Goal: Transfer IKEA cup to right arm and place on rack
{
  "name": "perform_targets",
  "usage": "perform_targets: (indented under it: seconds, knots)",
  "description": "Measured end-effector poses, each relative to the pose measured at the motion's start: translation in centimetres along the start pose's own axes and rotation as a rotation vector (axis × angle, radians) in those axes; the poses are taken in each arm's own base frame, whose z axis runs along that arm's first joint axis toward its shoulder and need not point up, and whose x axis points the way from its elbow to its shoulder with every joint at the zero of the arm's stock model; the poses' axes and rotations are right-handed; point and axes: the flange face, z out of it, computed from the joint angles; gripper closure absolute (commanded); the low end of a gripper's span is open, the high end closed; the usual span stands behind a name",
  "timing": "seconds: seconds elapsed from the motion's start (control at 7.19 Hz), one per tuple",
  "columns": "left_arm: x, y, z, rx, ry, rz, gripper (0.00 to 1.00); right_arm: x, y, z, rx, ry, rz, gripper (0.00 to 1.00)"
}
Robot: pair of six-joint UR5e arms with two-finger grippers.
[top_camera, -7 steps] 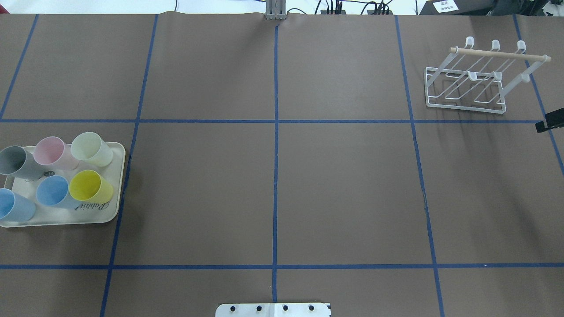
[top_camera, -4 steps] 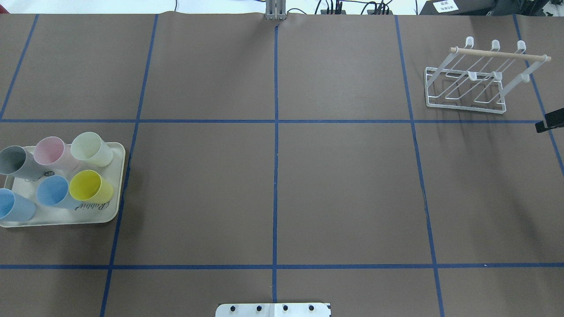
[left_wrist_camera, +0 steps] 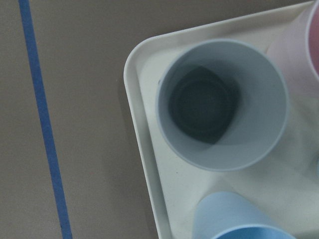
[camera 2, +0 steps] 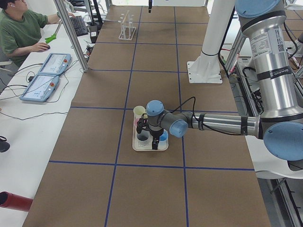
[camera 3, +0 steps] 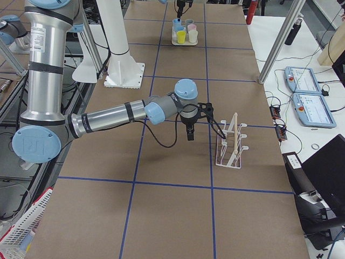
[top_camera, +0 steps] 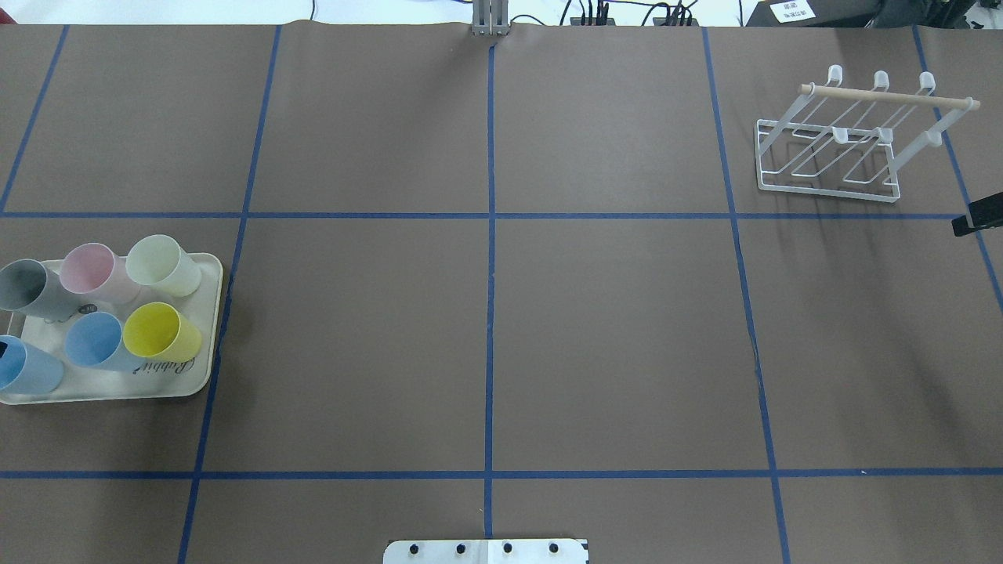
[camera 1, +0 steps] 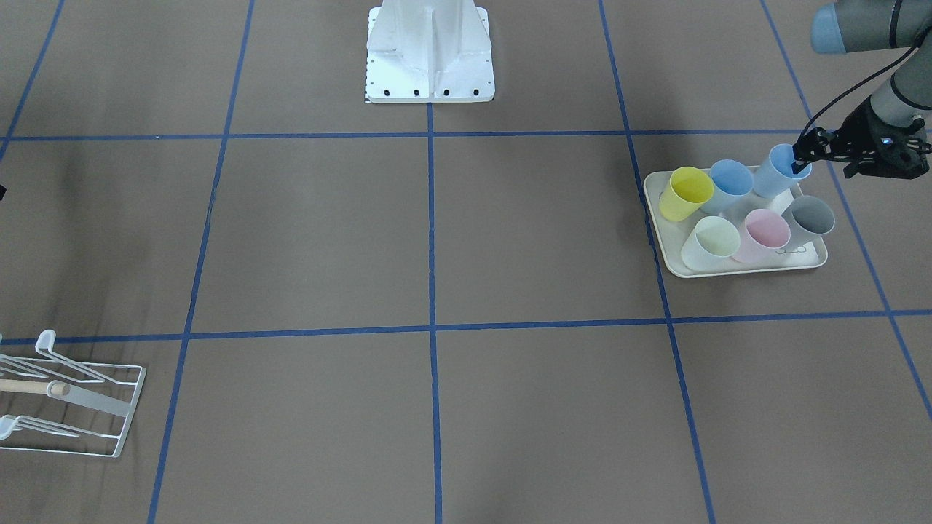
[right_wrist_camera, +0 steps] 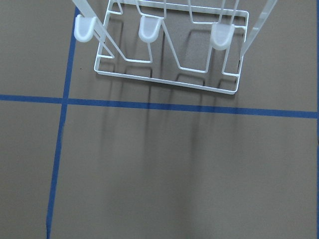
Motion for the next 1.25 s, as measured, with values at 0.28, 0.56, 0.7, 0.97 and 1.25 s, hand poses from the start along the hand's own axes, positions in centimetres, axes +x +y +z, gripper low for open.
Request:
perform_targets:
  seconds: [0.28,0.56,0.7,0.97,1.25]
  knots:
    - [-0.4,0.8,0.1,-0.002,0.008,0.003,0.0,-0.1,0.0,0.0,0.0,0.0,0.0,0.0]
    - [-0.8,1.6,0.4,-0.013,0.015,0.001,0.11,-0.1,0.0,0.1,-0.001,-0.001,-0.001,0.0]
    - [-0.8,1.8,0.5,-0.023,0.029,-0.001,0.39,-0.1,0.0,0.1,-0.002,-0.001,-0.002,0.0]
    - [-0.7,1.9,0.5,-0.033,0.043,-0.001,0.81,-0.1,0.0,0.1,-0.003,-0.001,-0.002,0.0]
    - [-0.7,1.9,0.6,-0.036,0.047,-0.001,1.0,-0.1,0.0,0.2,-0.003,-0.001,-0.002,0.0]
